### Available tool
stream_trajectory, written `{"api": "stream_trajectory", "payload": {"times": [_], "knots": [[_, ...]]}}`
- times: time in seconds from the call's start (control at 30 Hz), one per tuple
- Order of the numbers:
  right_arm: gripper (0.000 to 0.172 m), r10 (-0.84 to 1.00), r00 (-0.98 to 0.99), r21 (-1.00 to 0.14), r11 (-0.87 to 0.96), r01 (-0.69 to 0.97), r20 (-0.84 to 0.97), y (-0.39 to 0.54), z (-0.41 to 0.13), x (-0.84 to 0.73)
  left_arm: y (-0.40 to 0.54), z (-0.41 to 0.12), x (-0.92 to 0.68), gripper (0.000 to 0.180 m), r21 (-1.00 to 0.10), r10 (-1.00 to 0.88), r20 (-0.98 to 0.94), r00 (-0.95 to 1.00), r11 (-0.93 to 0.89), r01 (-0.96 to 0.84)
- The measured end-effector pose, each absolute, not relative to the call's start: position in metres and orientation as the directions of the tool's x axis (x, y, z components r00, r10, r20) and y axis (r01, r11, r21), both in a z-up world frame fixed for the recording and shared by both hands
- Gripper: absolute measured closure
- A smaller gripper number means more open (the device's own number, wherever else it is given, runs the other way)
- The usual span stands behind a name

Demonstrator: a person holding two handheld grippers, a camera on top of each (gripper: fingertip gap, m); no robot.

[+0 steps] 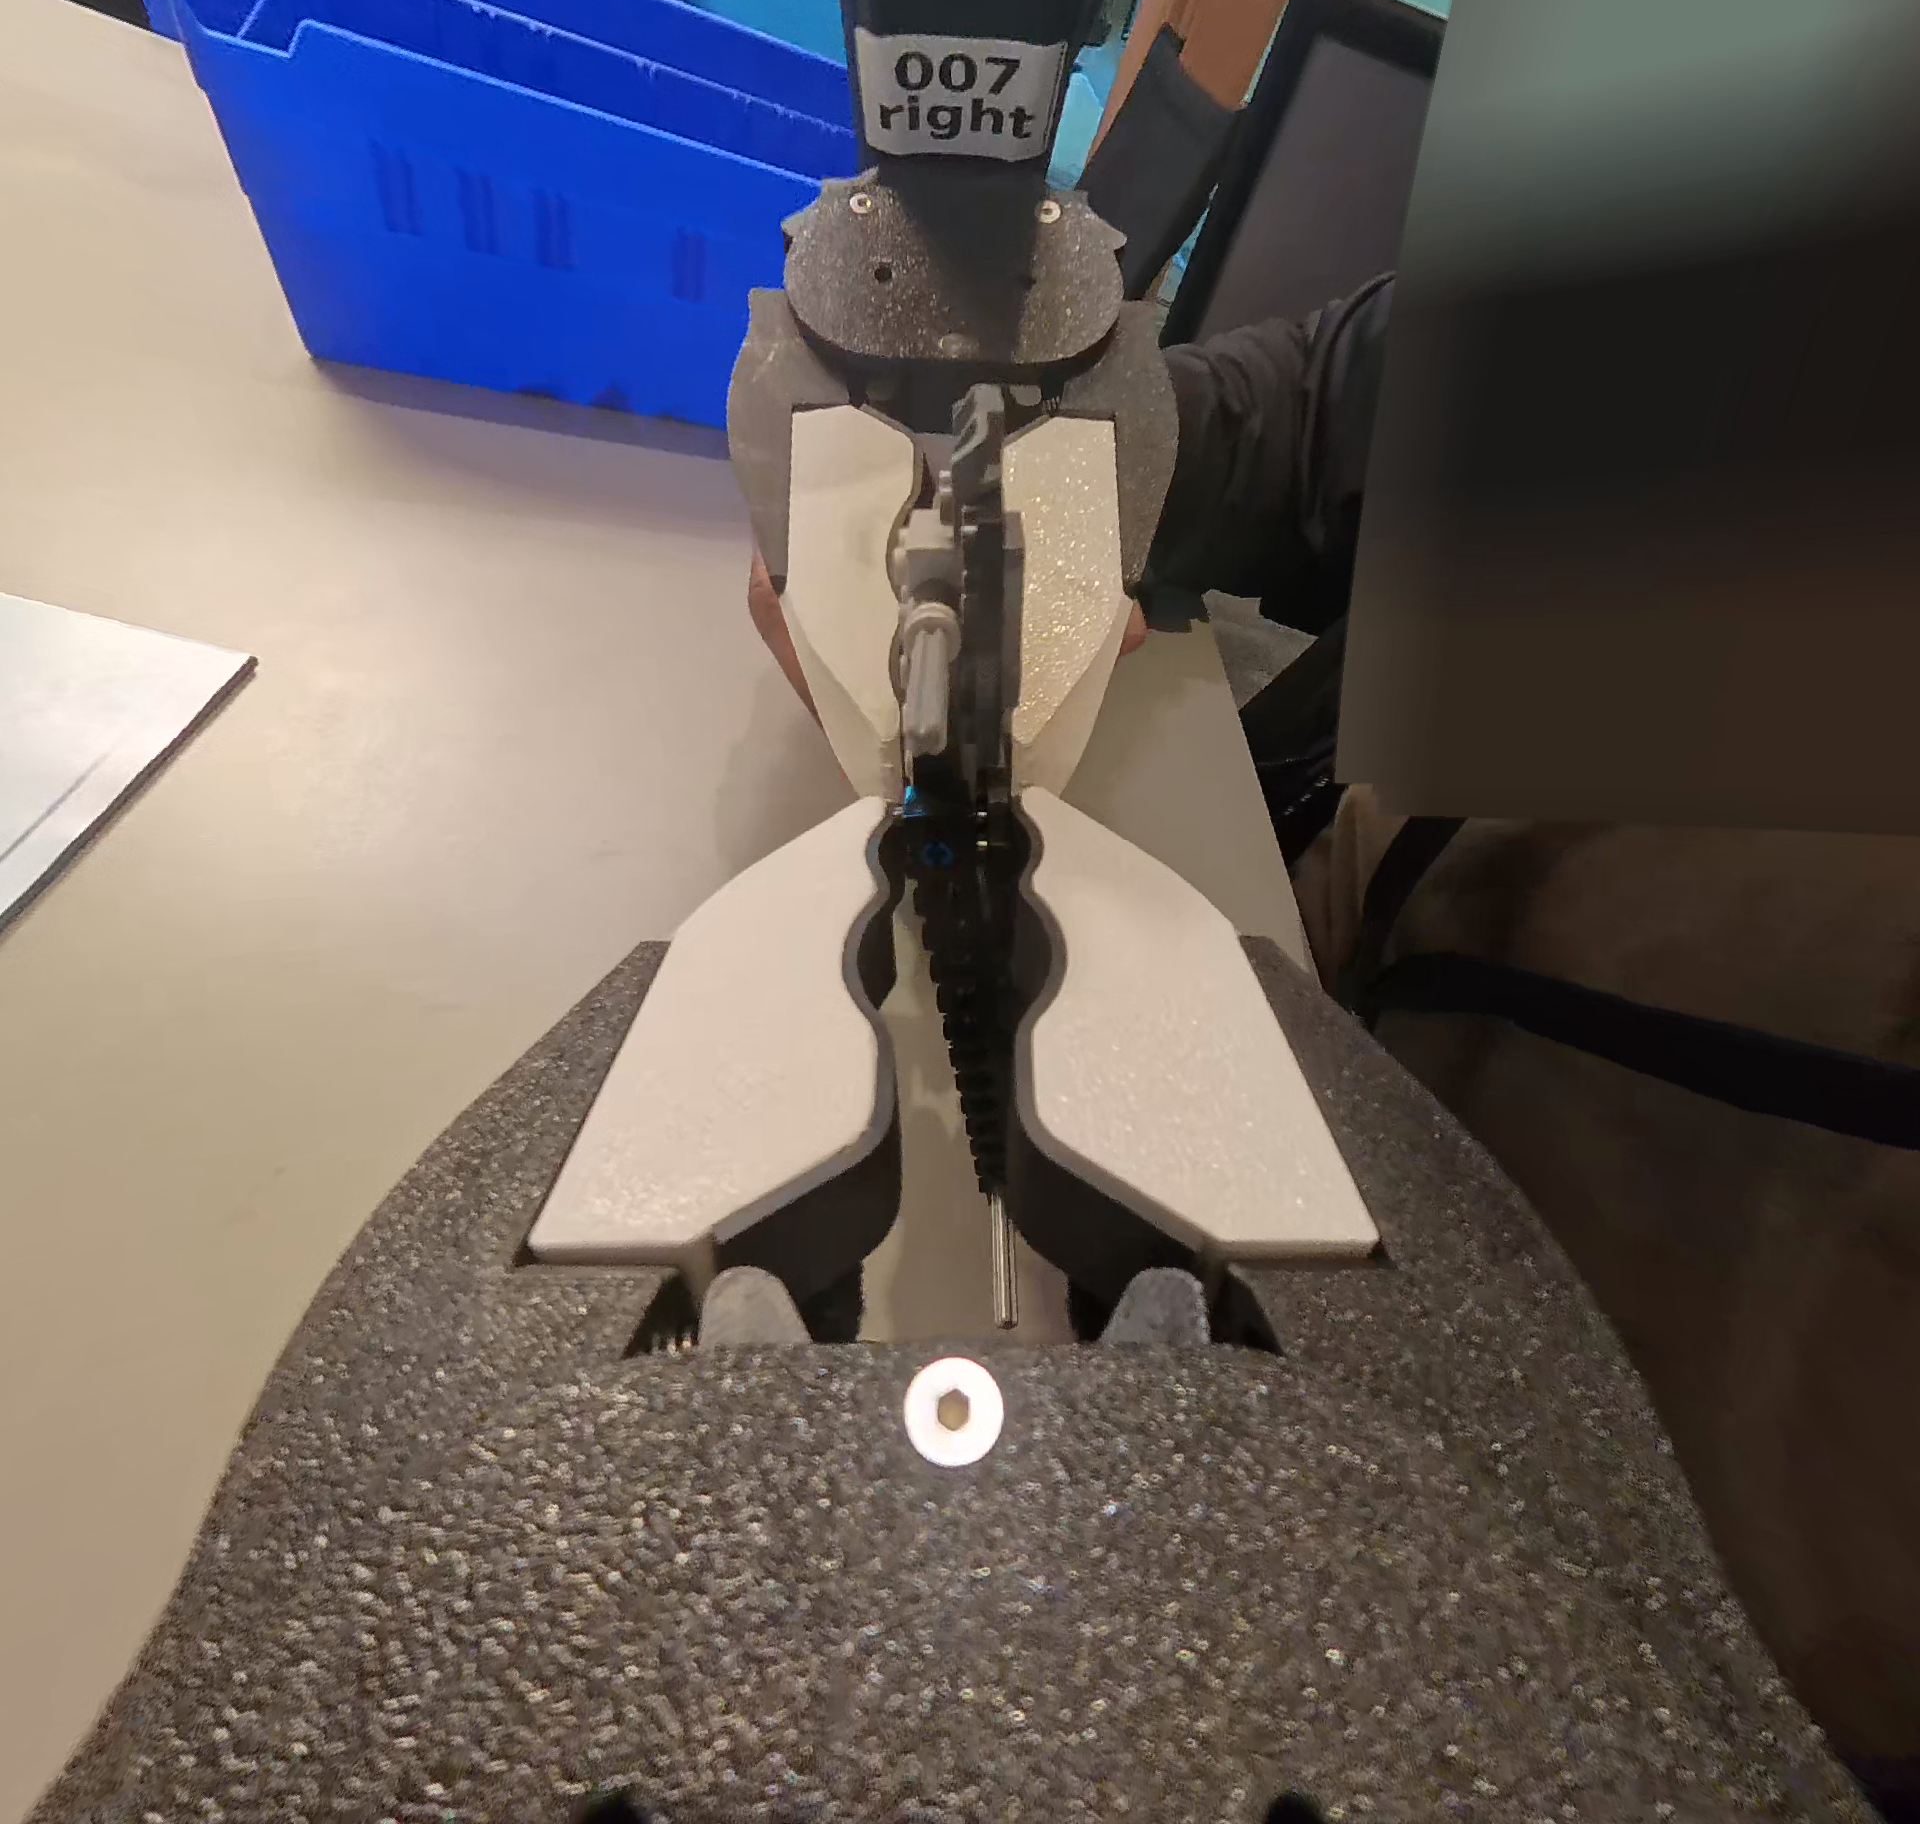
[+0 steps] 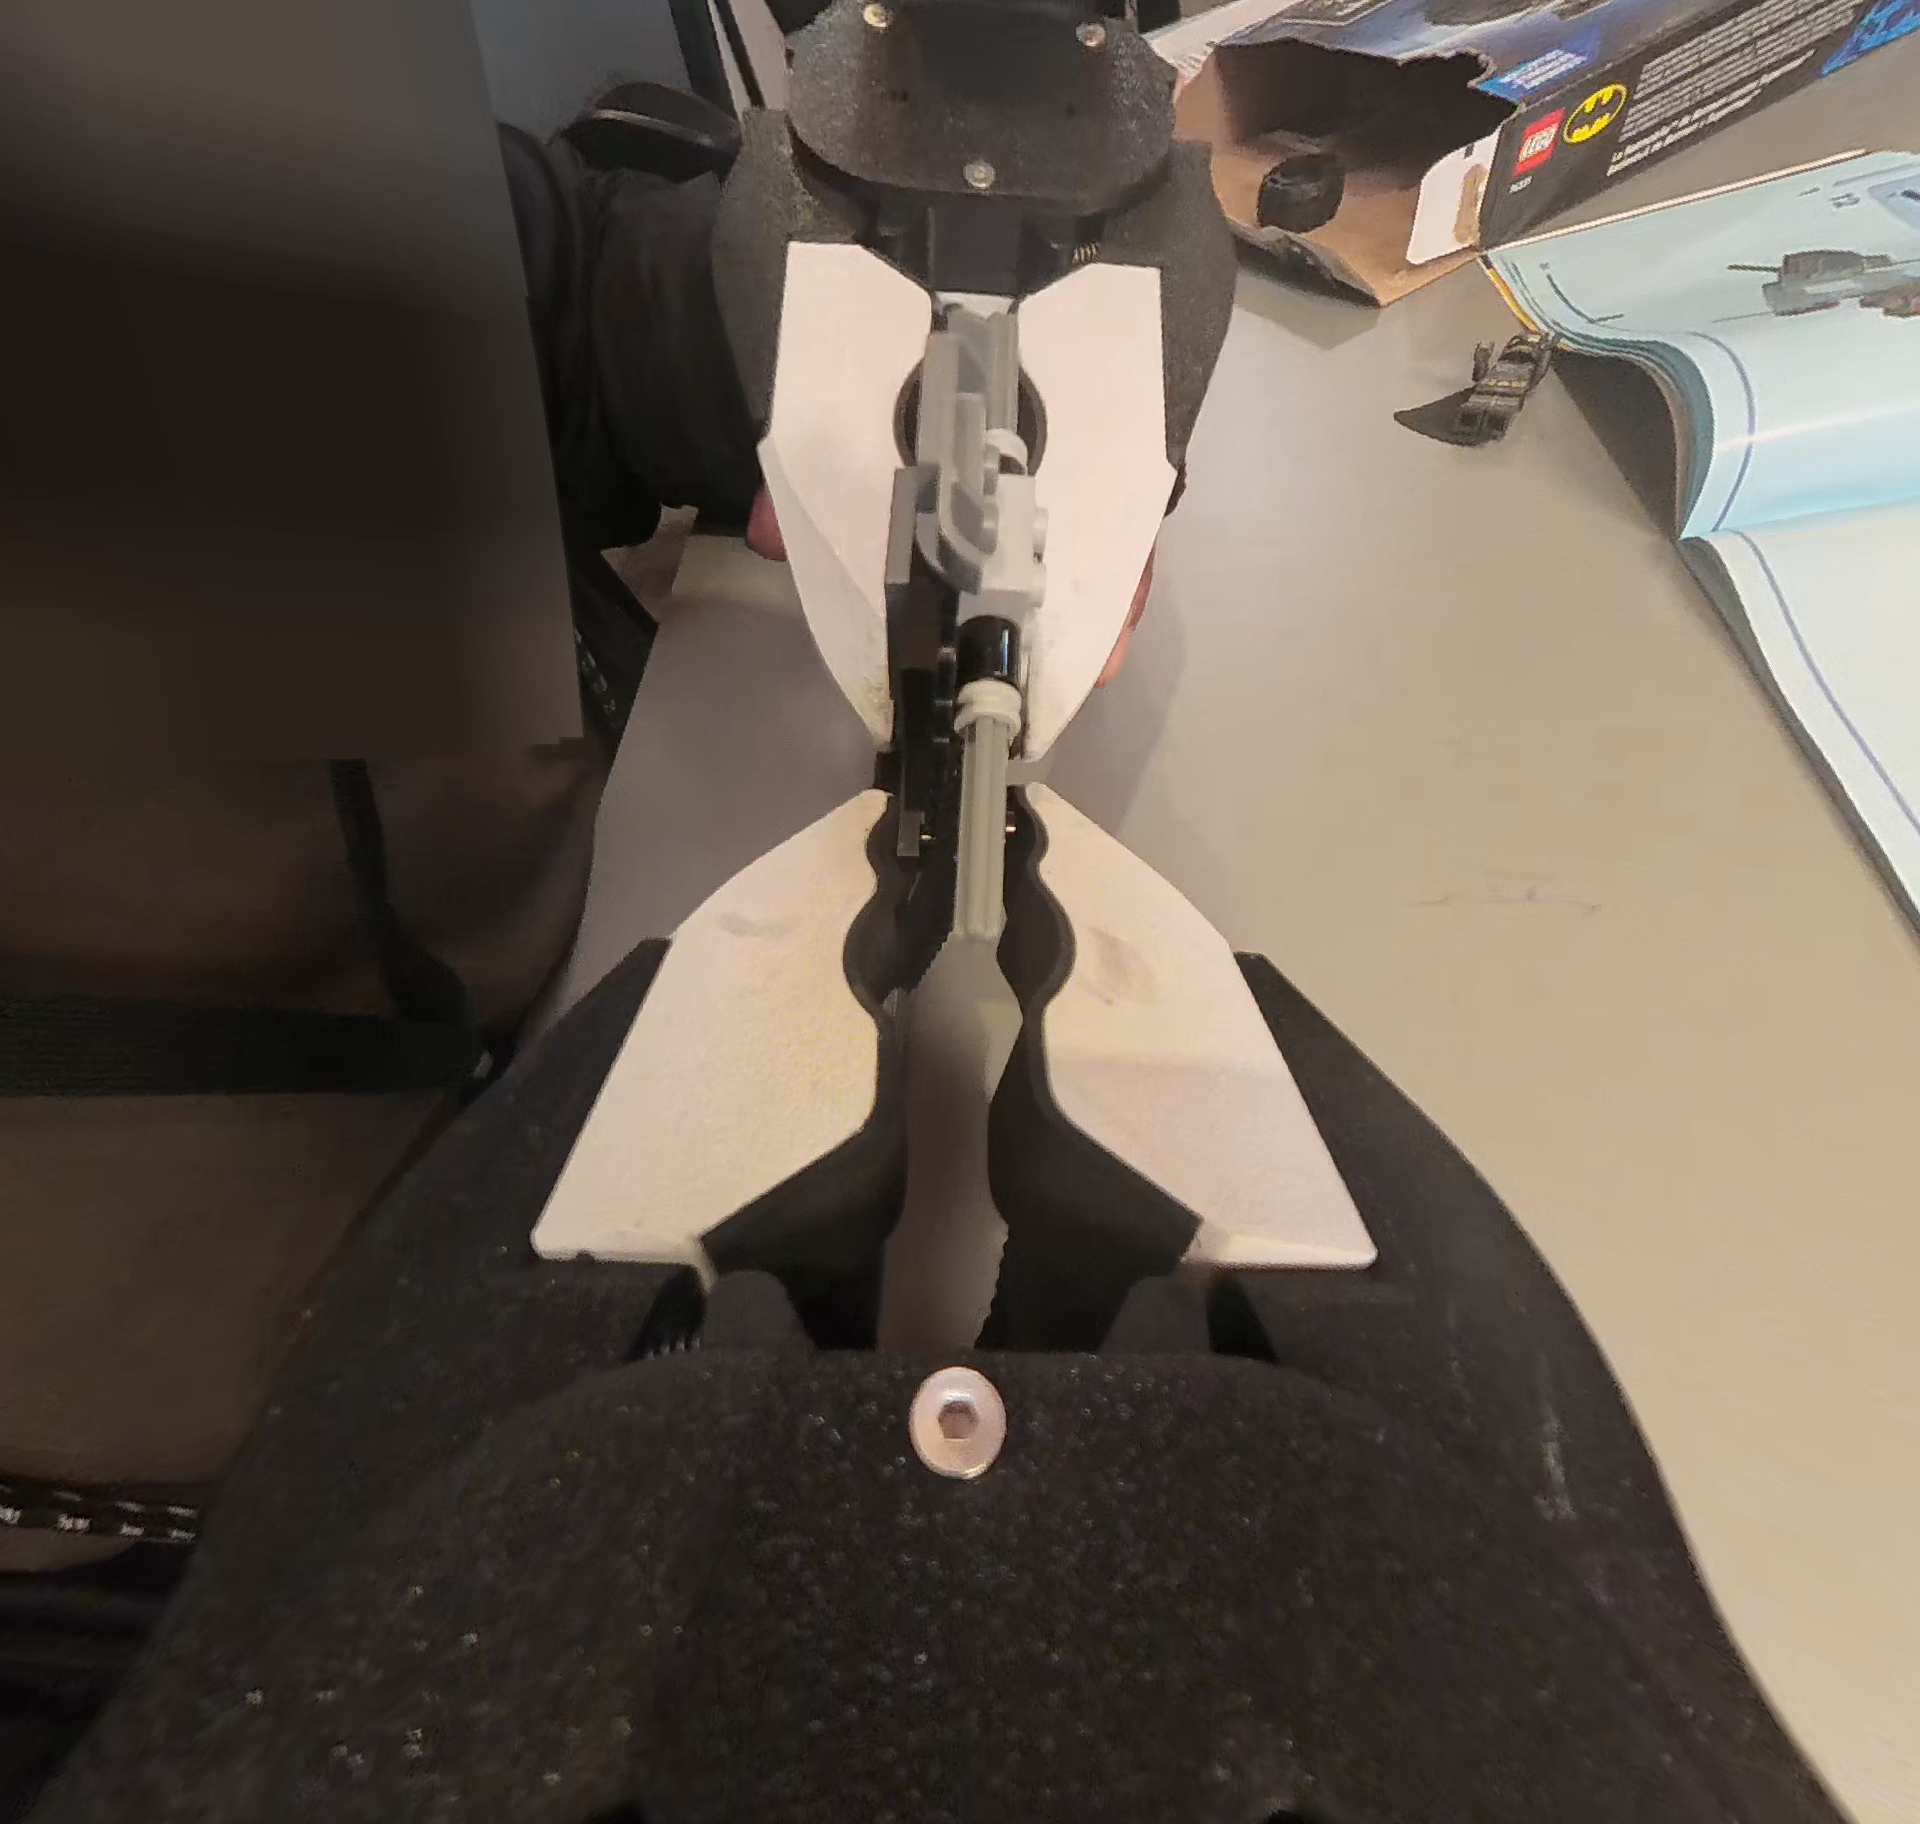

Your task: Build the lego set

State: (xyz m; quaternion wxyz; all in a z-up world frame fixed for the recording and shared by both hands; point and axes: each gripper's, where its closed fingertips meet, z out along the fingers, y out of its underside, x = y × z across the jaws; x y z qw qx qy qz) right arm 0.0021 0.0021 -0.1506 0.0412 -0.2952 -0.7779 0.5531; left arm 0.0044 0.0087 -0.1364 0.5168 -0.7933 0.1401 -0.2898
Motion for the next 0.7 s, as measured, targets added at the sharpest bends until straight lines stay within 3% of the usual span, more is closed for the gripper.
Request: {"api": "stream_trajectory", "payload": {"times": [0.37,0.7], "knots": [[0.155,0.495,-0.783,-0.859,0.129,0.496,-0.378,0.0037,-0.1514,-0.0009,0.0161,-0.1380,0.0018,0.163,-0.870,-0.480,0.449,0.754,-0.429,0.245],[0.151,0.486,-0.799,-0.887,0.099,0.451,-0.353,0.0034,-0.1475,0.0004,0.0109,-0.1414,0.0051,0.164,-0.862,-0.509,0.452,0.732,-0.462,0.210]]}}
